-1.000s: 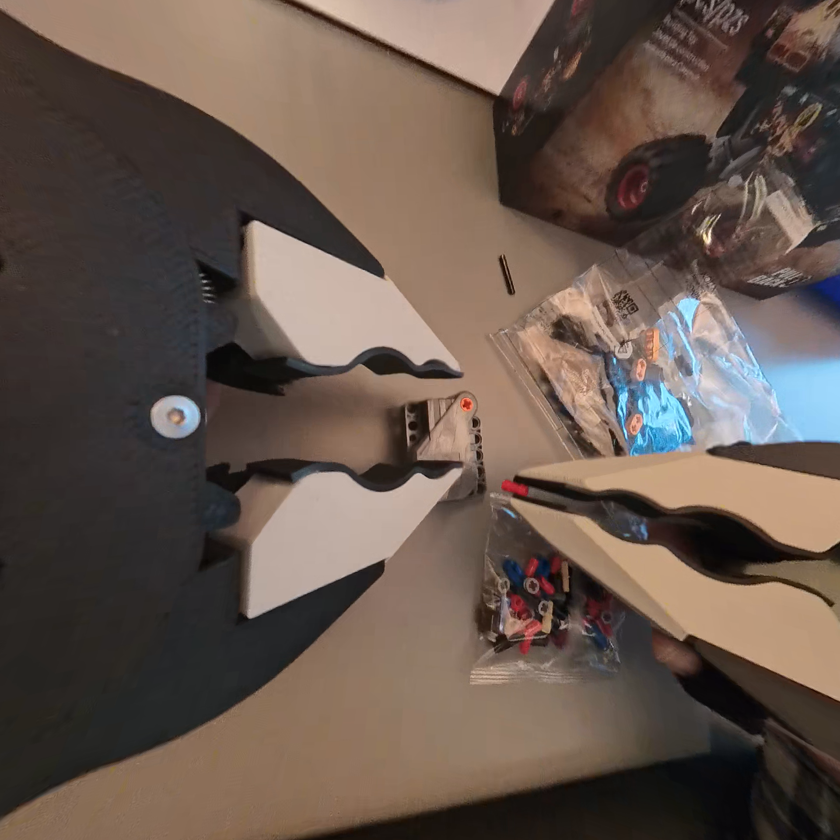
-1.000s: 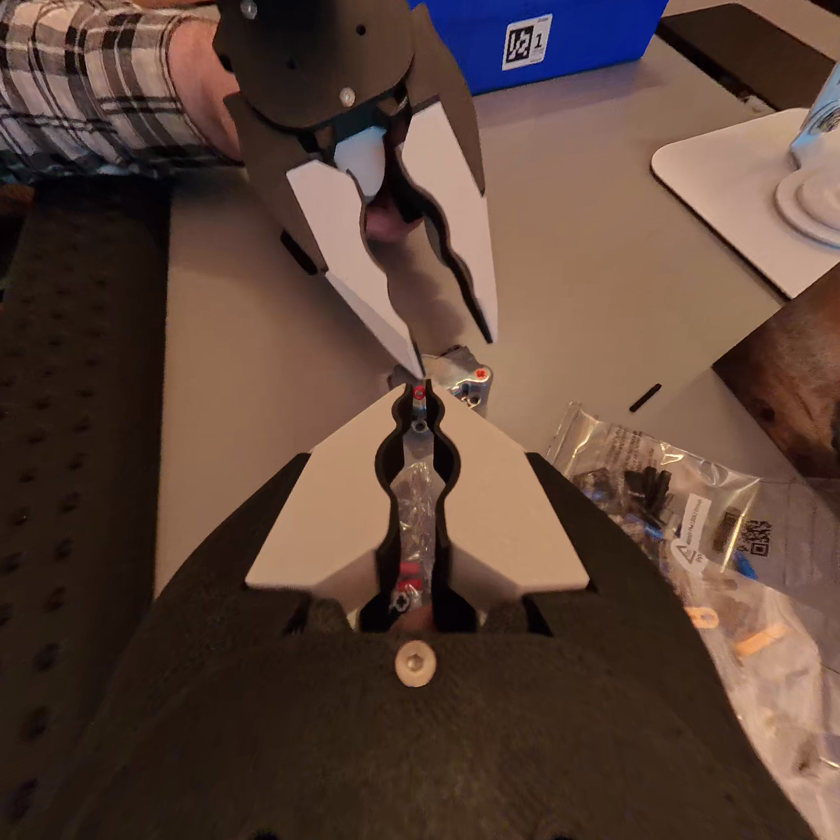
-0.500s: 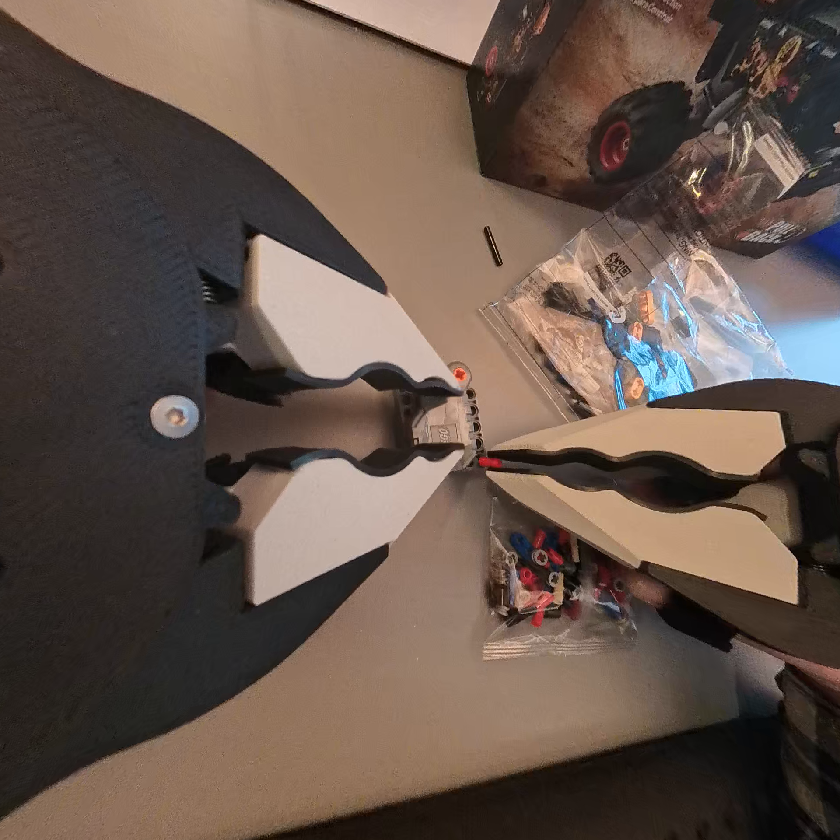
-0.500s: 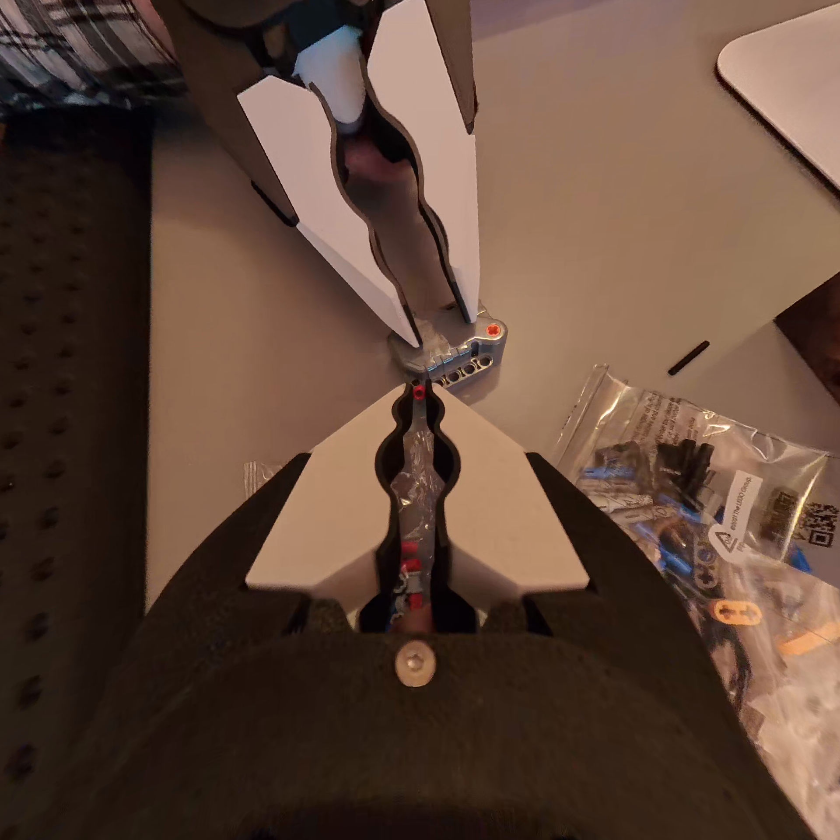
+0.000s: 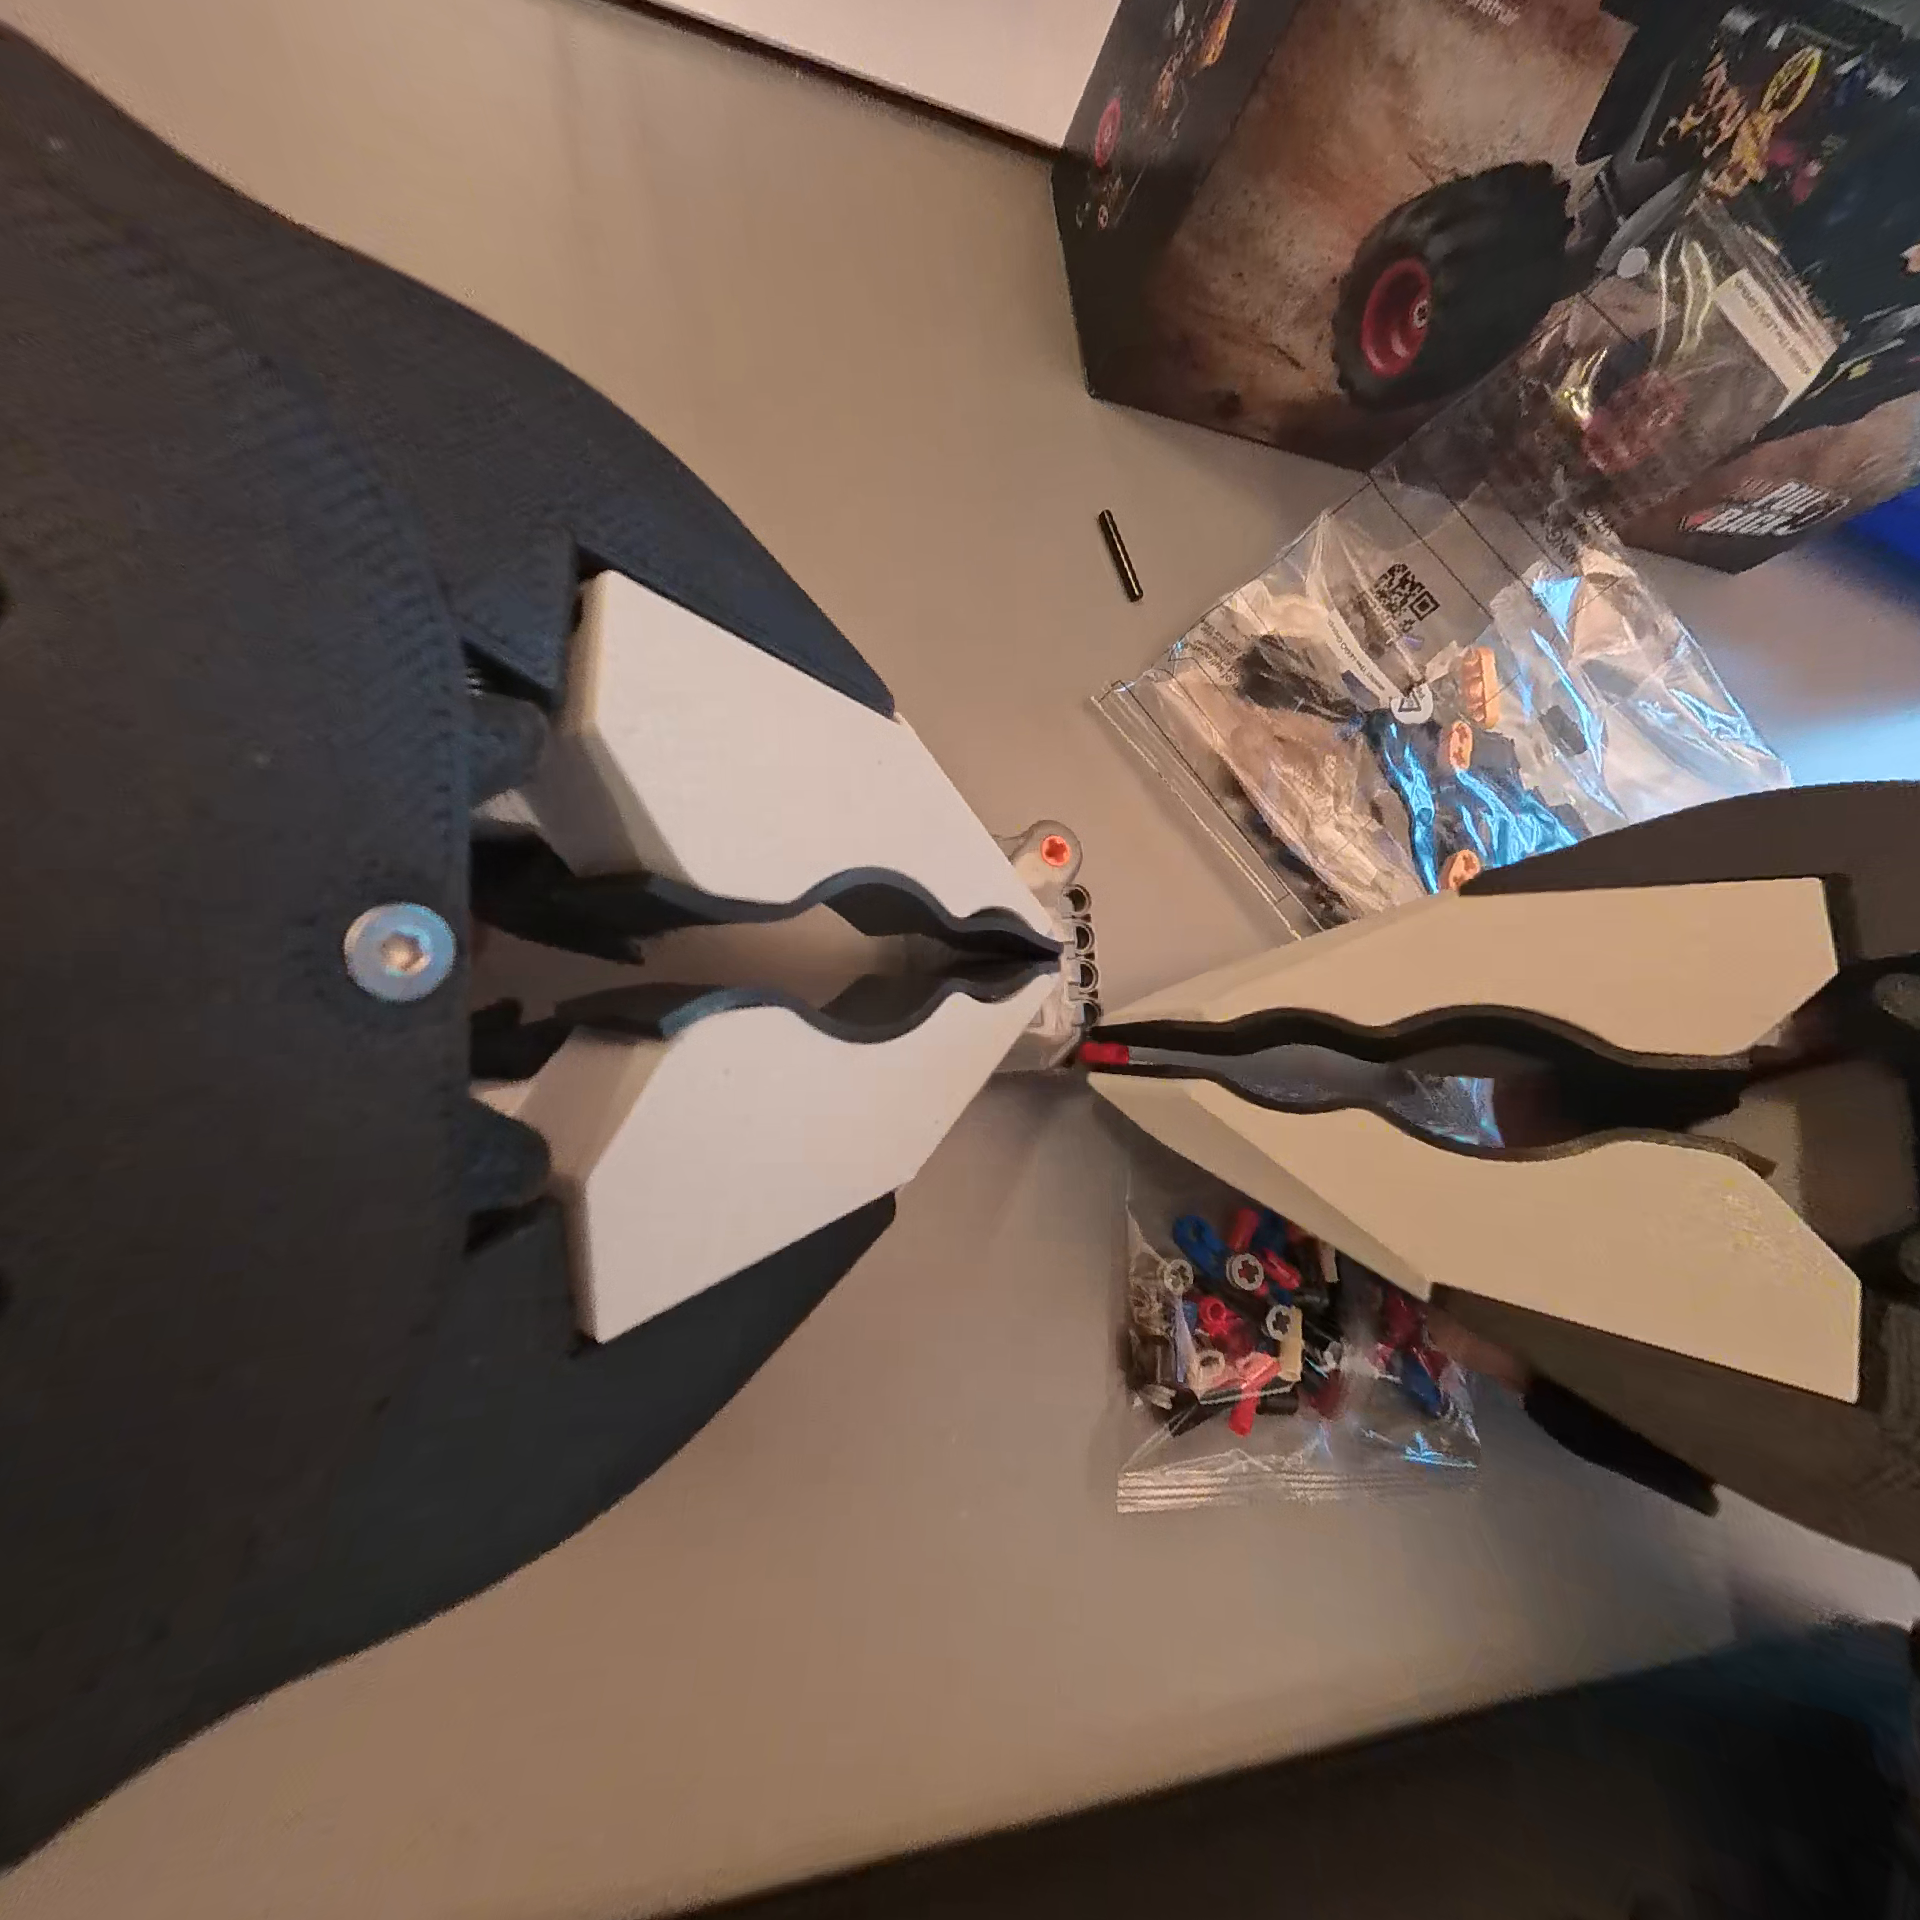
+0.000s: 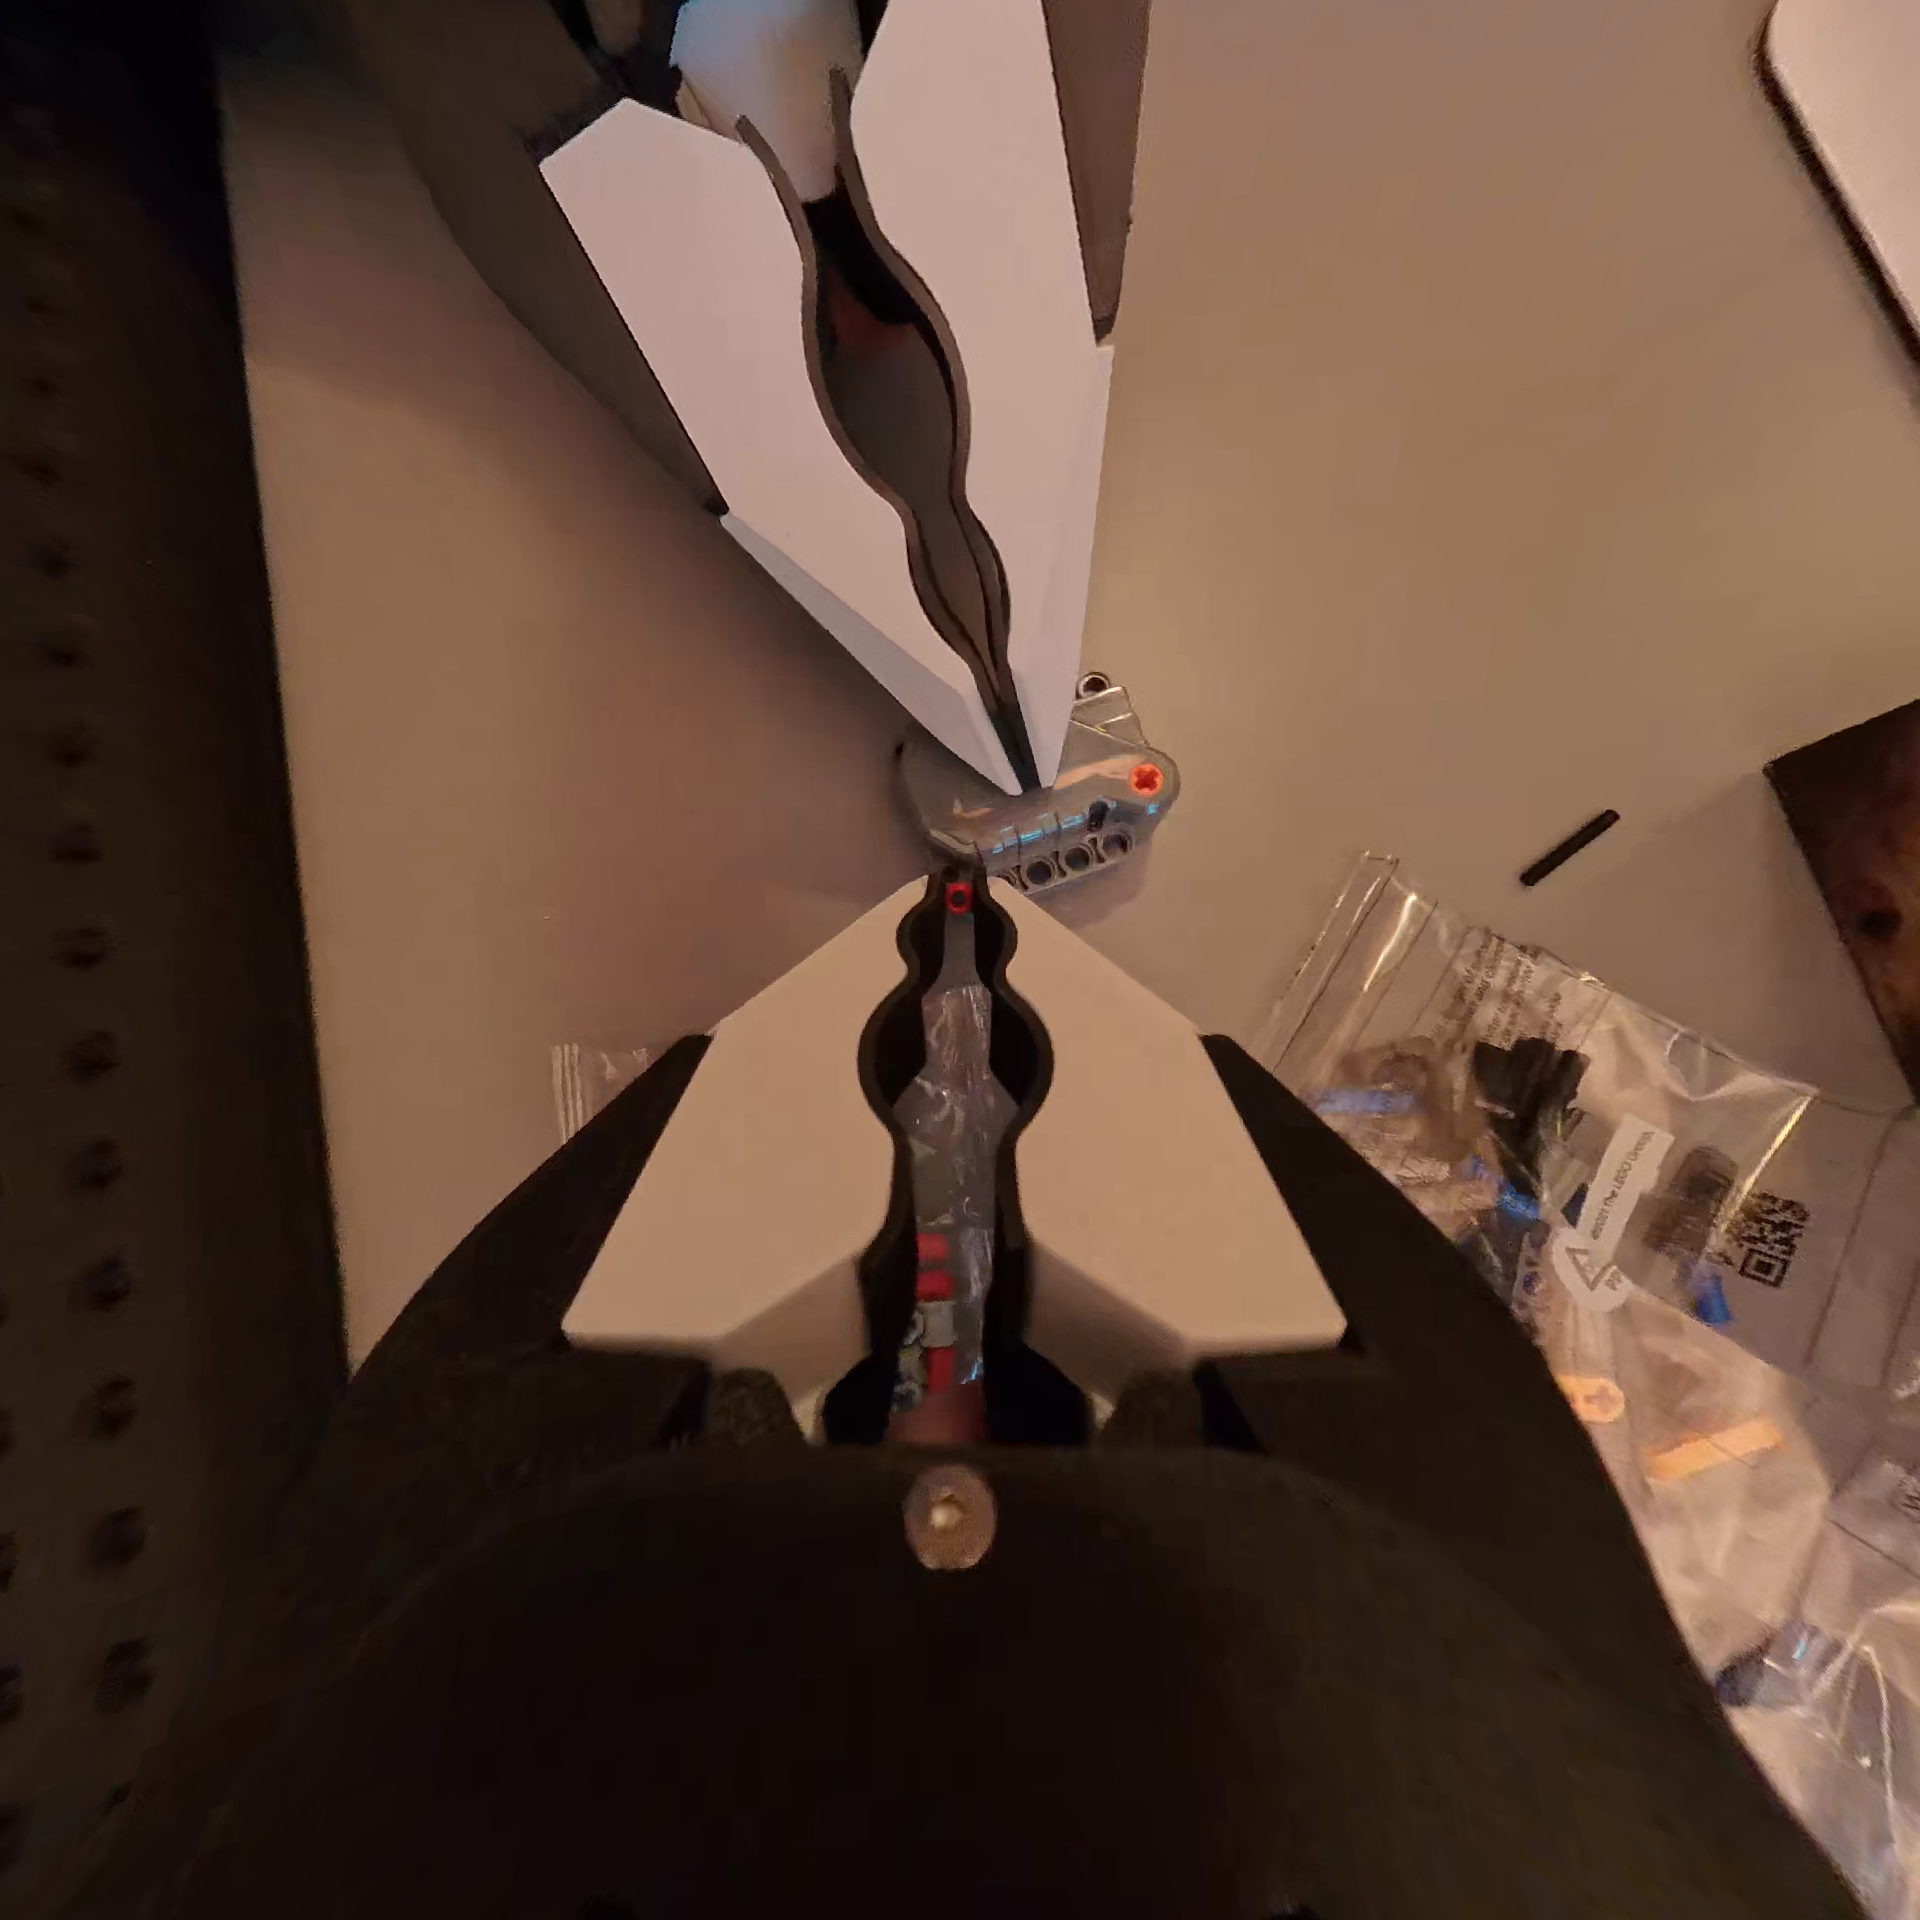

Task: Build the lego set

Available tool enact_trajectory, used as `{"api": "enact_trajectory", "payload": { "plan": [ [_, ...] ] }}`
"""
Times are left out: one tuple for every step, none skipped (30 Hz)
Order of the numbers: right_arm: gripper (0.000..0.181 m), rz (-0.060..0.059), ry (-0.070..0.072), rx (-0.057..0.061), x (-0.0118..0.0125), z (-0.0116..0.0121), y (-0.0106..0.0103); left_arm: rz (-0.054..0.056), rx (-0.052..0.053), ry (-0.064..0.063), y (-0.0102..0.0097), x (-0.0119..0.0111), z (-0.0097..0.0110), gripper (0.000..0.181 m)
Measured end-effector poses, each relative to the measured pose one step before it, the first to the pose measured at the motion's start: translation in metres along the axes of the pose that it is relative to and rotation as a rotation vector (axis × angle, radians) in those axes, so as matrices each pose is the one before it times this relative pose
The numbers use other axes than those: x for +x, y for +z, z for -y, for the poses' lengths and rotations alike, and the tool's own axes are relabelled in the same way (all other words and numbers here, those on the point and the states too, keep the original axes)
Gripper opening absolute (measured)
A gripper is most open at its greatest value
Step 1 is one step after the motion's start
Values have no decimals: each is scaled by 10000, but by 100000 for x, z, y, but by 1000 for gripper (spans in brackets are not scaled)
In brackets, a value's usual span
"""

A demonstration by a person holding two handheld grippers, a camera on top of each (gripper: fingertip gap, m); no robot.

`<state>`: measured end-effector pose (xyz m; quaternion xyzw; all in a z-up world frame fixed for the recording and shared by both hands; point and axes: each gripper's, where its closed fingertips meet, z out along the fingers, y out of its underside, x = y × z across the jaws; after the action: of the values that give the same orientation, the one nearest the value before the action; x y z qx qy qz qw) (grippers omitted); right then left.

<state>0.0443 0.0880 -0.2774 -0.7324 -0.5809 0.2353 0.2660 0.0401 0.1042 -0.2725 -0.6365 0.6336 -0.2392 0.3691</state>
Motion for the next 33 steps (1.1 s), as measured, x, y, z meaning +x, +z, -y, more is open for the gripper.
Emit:
{"api": "enact_trajectory", "payload": {
  "plan": [
    [3, 39, -64, -175, -50, -10, 31, -84, 57, -60, 36, 112, 42, 0],
    [3, 36, -50, -187, -28, -43, 0, -20, 13, -38, 6, 25, 10, 0],
    [3, 37, -32, -190, -8, -105, -18, -19, -12, -7, -7, 21, -17, 0],
    [3, 30, -46, -139, -1, -115, 1, -34, 8, -15, -8, 47, -2, 0],
    [3, 18, -65, -58, -15, -73, 5, -25, 28, -61, -2, -4, -5, 0],
    [3, 21, -27, -5, -34, -58, 22, -34, 47, -81, -11, 1, -12, 0],
    [3, 8, -17, 37, -21, 10, 7, -49, 35, -62, -10, -1, -21, 0],
    [2, -34, -57, 36, -7, 19, 5, -28, 37, -13, 6, -3, 3, 0],
    [3, -37, -24, 12, -9, -1, 9, -3, 49, -2, -3, 3, 2, 0],
    [3, -17, 11, -5, 3, 14, 0, -27, 46, -66, -8, 0, -3, 0],
    [3, -16, -3, -12, 6, 33, 5, -27, 24, -50, 1, -9, -2, 0],
    [3, -12, -22, -31, -5, 47, -1, -5, 5, 10, 4, 0, 7, 0],
    [3, -11, -44, -75, -9, 11, 12, -8, 6, -19, -1, 4, 2, 0],
    [3, -26, -66, -89, 5, 25, -12, -10, 28, -19, -2, -5, 7, 0],
    [3, -34, -75, -83, 8, 62, -1, -17, 29, -8, 4, -2, 0, 0],
    [3, -36, -85, -43, 22, 121, -11, -5, 26, -3, 9, -1, 16, 0],
    [3, -12, -49, -25, 18, 142, -13, 2, 9, 12, 20, -10, 10, 0],
    [3, -13, -38, -91, 29, 15, 12, -13, -5, 9, 7, 13, 13, 0],
    [3, -27, -66, -118, 22, -73, 16, -15, 8, -11, 1, -1, 5, 0],
    [3, 7, -32, -46, -14, -21, -15, -13, 12, -10, 2, -5, -5, 0],
    [3, 3, -6, 9, 12, 5, 2, 5, 10, 18, 2, 1, 0, 0],
    [3, 22, 25, 43, -8, 1, 3, 7, 0, 24, 4, 5, 7, 0],
    [3, 18, 24, 13, -2, -41, -18, -12, 4, -15, -2, -4, -2, 0],
    [3, -4, 2, -3, 13, -54, -36, -15, 4, -15, -9, 10, 7, 0],
    [3, -6, -29, 11, -14, -5, -44, 8, 1, 31, 11, -1, 1, 0],
    [3, 21, -49, -55, -72, -55, -1, 8, -4, 25, 3, -8, 1, 0],
    [3, -22, -55, -131, -18, -132, 24, -3, -5, -1, 7, 5, 13, 0],
    [3, -38, -49, -100, 34, -74, -18, -5, 5, 5, 10, 14, 13, 0],
    [3, 7, -8, -74, 2, -32, 6, -11, 10, -8, 14, 12, 5, 0],
    [3, 4, -18, -81, 3, -39, 13, -6, 4, -2, 3, 10, 5, 0],
    [3, -26, -59, -96, 18, -1, -11, -9, -3, -3, 7, 6, 1, 0],
    [3, -38, -73, -114, 2, -8, -5, -12, 7, -14, -1, 6, 3, 0],
    [3, -24, -60, -105, -6, 7, 1, -9, 10, -11, -1, -1, -6, 0]
  ]
}}
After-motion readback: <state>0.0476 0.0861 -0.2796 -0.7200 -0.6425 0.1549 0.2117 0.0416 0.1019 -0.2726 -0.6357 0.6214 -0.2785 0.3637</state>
